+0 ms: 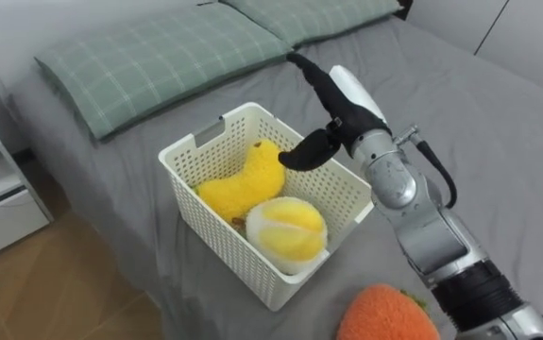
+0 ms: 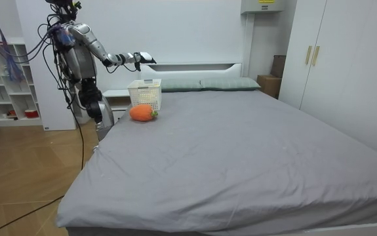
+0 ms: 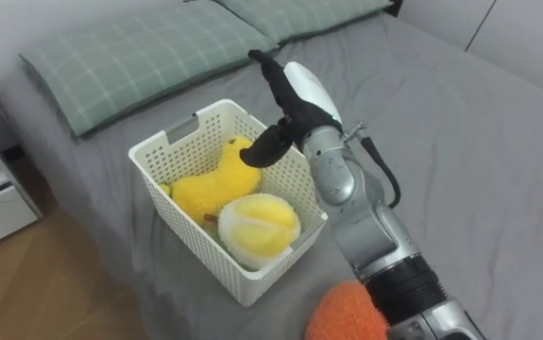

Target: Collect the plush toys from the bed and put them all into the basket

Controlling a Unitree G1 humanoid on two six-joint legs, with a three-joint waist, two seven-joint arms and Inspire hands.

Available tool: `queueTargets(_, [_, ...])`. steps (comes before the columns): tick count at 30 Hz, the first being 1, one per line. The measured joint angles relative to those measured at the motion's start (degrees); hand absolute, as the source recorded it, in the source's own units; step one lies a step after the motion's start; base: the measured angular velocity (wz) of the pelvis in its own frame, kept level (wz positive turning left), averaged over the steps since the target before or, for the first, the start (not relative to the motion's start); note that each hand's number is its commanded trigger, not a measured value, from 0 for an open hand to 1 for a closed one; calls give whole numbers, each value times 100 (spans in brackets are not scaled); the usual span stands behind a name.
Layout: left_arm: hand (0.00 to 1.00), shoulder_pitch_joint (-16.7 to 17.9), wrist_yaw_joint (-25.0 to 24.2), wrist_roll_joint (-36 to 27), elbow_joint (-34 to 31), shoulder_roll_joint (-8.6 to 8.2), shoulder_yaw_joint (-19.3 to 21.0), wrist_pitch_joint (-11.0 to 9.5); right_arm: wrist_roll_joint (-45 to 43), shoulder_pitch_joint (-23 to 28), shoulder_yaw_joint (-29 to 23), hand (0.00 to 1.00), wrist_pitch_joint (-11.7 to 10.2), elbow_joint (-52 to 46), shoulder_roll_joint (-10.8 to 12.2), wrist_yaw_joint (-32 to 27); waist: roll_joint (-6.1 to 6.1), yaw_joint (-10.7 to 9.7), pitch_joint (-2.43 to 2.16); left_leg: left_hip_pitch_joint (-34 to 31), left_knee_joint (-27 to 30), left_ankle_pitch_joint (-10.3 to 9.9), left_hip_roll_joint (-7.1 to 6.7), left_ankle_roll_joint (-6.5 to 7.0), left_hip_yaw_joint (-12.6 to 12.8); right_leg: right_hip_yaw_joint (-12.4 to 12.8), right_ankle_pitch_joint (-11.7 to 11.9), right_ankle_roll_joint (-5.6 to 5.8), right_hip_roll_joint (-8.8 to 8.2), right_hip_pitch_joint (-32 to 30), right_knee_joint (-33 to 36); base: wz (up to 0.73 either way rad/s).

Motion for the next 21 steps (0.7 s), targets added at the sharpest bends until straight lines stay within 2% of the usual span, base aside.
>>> queueTargets(2, [0,12,0,8,17,0,29,7,0,0,-181,0,0,-7,0,4,-1,-48,5,0,4,-4,-1,5,-1,-10,1,1,-1,-8,0,0])
queueTargets(5, [0,121,0,-1,33,0,-2,16,300,106,-469,0,-1,-162,-2,0,28,-252,22,17,8,7,-2,38,6,-10,5,5,-3,26,-13,-1])
queueTargets(9, [0,181,14,-1,40,-29,13,4,885,604,-788,0,-84,-637,-139,-35,59,-450,18,31,-3,-8,24,56,122,131,6,7,2,-29,-11,-16])
queueTargets(11, [0,191,49,-2,50,-61,13,-16,1008,733,-881,0,-108,-637,-143,-91,102,-543,9,62,-4,-31,51,65,222,257,18,16,21,-21,-7,-28])
queueTargets(13, [0,216,52,4,77,-103,22,-33,1125,949,-1058,0,-151,-636,-150,-104,174,-642,-28,142,-45,-59,97,86,395,388,25,19,26,-36,-6,-35])
queueTargets(15, [0,259,52,45,75,-150,140,-40,1128,1134,-1176,0,-173,-637,-150,-122,184,-744,-50,228,-117,-70,134,96,521,493,28,19,30,-31,-6,-38])
queueTargets(18, [0,267,63,56,77,-150,158,-41,1238,1377,-1285,0,-175,-636,-151,-150,195,-894,-44,299,-141,-106,198,94,705,633,43,10,63,-31,-8,-37])
queueTargets(21, [0,230,93,54,74,-148,149,-51,1281,1535,-1293,0,-177,-636,-150,-149,183,-1155,-55,295,-139,-164,250,86,839,742,46,6,100,-82,6,-25])
